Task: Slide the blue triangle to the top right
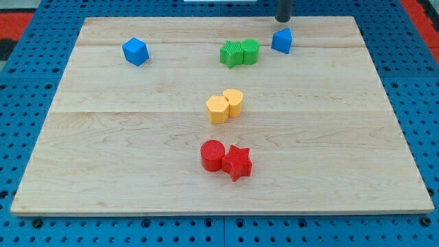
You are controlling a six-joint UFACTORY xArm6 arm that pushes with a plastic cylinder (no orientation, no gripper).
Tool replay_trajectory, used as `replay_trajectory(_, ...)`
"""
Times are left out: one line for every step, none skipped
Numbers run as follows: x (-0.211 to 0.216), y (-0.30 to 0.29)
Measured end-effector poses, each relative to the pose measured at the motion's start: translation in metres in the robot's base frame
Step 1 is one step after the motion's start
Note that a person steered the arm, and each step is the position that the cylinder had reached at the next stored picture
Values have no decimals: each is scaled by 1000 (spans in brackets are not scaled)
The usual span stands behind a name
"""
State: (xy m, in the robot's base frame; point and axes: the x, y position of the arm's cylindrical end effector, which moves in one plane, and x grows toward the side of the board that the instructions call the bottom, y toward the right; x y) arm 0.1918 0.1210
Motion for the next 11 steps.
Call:
replay_trajectory(3,-37)
replay_trajectory(44,-65)
replay_trajectory(108,-65)
replay_trajectory(116,-64)
replay_trajectory(92,-47)
replay_trajectory(80,-21)
replay_trajectory(80,-1)
replay_trajectory(72,13)
replay_trajectory(66,18)
replay_trajectory(119,16)
replay_trajectory(176,13)
